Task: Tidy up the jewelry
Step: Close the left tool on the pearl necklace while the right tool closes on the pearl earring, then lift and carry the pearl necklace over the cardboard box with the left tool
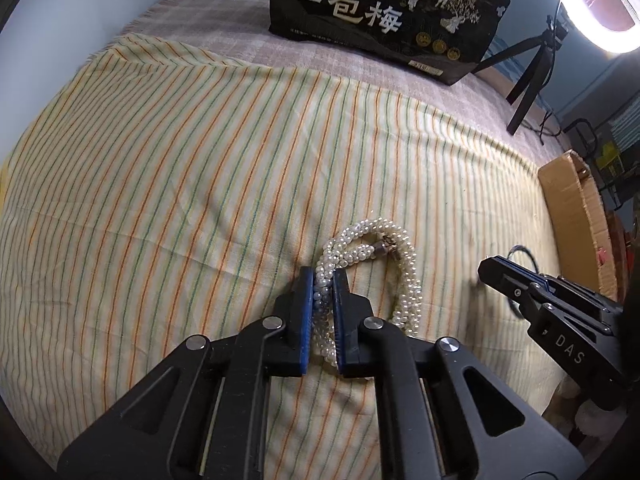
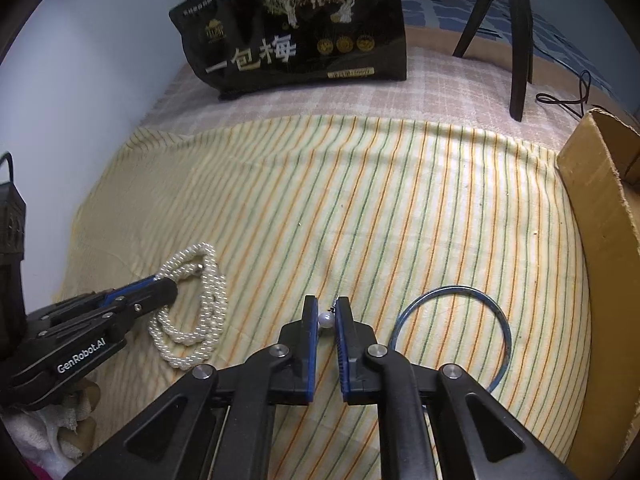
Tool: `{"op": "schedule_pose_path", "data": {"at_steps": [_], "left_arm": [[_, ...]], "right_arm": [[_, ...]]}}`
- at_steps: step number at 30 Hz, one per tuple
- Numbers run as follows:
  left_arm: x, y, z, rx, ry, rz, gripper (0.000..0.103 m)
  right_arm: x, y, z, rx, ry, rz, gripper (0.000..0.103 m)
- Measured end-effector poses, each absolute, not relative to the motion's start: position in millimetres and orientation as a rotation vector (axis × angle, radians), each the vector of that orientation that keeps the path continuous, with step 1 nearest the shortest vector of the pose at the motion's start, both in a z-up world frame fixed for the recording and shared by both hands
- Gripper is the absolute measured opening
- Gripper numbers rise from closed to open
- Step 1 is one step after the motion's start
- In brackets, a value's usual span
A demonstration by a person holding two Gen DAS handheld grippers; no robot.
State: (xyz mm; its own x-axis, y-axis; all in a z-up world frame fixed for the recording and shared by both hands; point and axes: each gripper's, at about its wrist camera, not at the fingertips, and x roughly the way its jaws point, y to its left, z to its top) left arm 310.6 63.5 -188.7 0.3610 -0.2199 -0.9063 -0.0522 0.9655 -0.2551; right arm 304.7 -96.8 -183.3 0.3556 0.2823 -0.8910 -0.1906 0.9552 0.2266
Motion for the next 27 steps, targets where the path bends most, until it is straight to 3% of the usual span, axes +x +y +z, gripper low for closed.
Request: {"op": "schedule_pose_path", "data": {"at_steps": [27], "left_arm": [[281,70,-83,-0.371,0.997,-0.22,0.006]], "right_arm": [[253,-158,-90,0.113,1.002,0.315,0.006]]}}
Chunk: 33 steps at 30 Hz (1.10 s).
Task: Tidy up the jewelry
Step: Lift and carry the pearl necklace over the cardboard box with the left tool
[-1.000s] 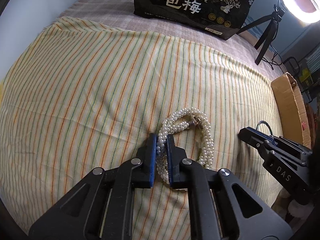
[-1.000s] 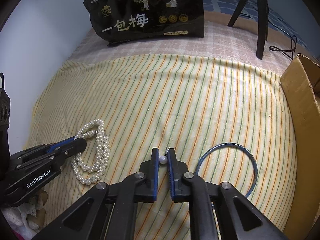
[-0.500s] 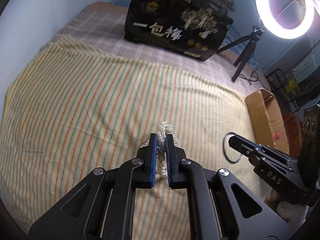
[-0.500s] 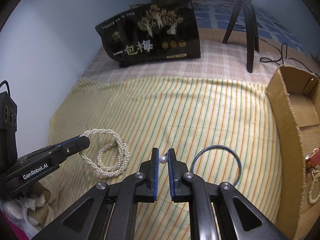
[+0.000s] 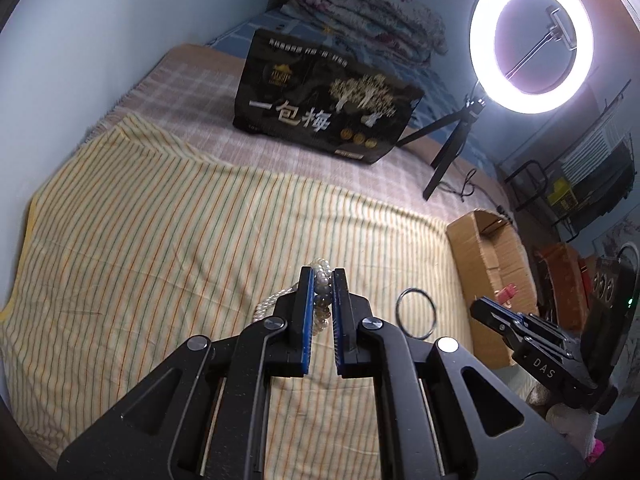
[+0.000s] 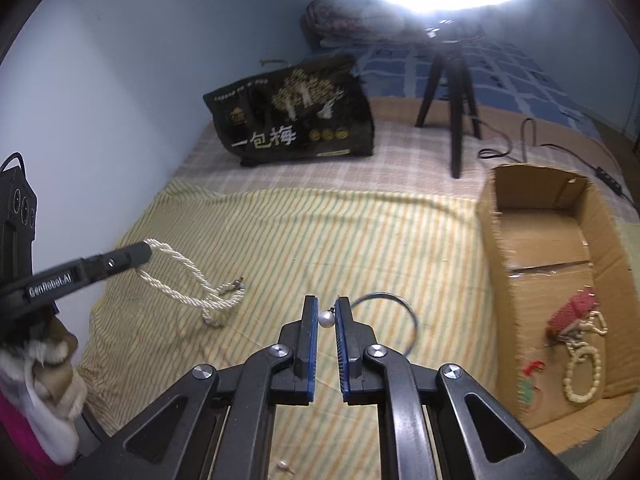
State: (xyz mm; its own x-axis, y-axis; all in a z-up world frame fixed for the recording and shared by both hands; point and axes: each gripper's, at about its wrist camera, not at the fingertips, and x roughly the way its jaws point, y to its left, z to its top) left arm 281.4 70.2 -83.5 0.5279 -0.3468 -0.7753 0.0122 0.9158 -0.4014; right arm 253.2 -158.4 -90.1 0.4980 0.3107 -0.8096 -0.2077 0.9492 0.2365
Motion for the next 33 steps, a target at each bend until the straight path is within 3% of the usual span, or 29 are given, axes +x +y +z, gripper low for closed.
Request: {"op": "schedule_pose_path", "data": {"at_steps": [20,33], "left_arm": [[267,36,-20,-0.372,0.873,-0.305,0.006],[284,-25,12,-0.313,0.839,-0.391,0.006]], "right_arm": [[209,-235,-51,0.144,0.918,0.241,0.006],[195,-286,-48,0.168,0.903,0.172,0.006]]}}
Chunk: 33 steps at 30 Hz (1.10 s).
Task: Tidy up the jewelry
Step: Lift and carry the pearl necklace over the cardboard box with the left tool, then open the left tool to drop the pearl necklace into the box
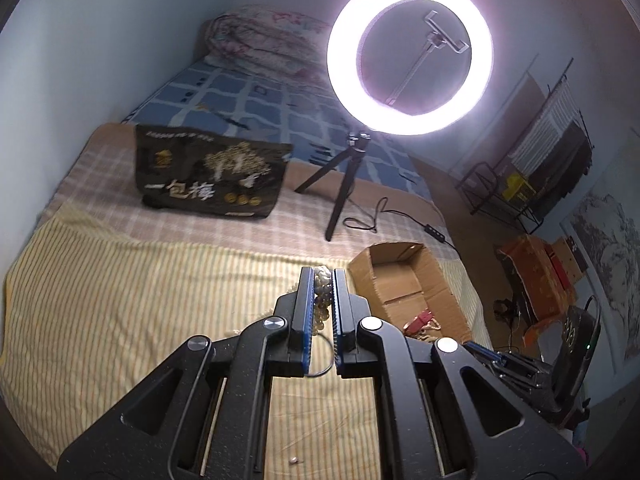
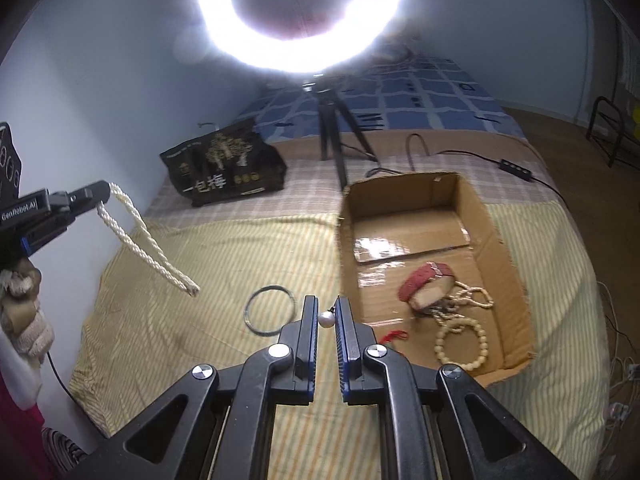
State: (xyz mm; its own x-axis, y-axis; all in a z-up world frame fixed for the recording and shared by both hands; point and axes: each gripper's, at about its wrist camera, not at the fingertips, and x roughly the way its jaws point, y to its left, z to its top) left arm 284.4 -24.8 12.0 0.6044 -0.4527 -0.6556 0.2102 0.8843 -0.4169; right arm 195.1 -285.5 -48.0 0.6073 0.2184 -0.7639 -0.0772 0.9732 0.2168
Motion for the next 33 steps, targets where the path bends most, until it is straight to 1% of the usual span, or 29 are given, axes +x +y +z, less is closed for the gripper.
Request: {"op": "schedule_pose_path", "data": {"at_steps": [8,14,24,33], "left_arm": [[304,-83,33,-0.262,0.81,-0.459,0.006],[318,-134,41,-0.225,0.801,-0.512,0.006],[344,-201,21,-0.185,0.845,-0.545,0.006],[358,-230,-6,-0.15,0.889,-0.548,0.006]], "right_arm": [[188,-328,-60,0.205,0.923,0.117,0.006],[186,-342,-67,0.223,0.937,0.108,0.006],[190,-348,-79,0.247,0.961,0.122,0.006],[198,-347,-95,0.25,1.003,0.126,0.006]]}}
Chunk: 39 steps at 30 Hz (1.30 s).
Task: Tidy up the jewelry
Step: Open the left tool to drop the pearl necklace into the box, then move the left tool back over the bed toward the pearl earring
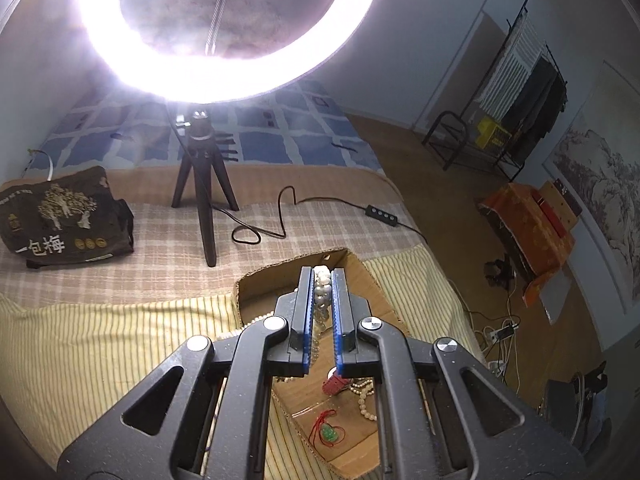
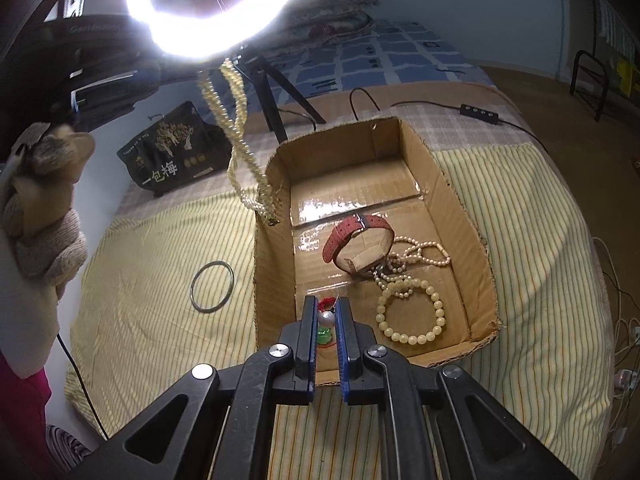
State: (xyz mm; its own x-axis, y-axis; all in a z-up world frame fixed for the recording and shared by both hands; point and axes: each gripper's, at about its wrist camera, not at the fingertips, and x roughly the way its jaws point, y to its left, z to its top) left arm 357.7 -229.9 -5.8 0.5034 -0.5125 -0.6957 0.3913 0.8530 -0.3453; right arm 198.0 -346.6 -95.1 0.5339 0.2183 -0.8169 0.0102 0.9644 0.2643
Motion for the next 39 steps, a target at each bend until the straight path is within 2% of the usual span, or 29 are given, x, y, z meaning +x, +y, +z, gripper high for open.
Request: {"op": "schedule_pose_path", "data": {"at_steps": [20,22,24,28,30,39], "left_arm": [[373,-263,-54,-0.024,1.017,-0.639,0.006],[376,-259,-54,-0.03,1.021,-0.631,0.026],[377,-252,-52,-0.04,1.014,-0.617,0.029],[378,-243,-51,-0.033,1.009,-0.608,0.029],[377,-238,-50,-0.032,1.006,-0.599,0.029],[364,-223,-44,-0.022,0.985,-0.579,0.029]], "right_arm": [[206,-348,-115,0.255,1.046,0.113,0.006],[206,-348,-115,0.255,1.045,0.111,0.006],[207,-347,-115,0.253,1.046,0.109,0.008],[207,-346,-116,0.245,1.05,0.11,0.012],[207,-346,-115,0.243,1.049,0.109,0.022],[207,-344,-112,0.23,1.058,0.086,0.029]]}}
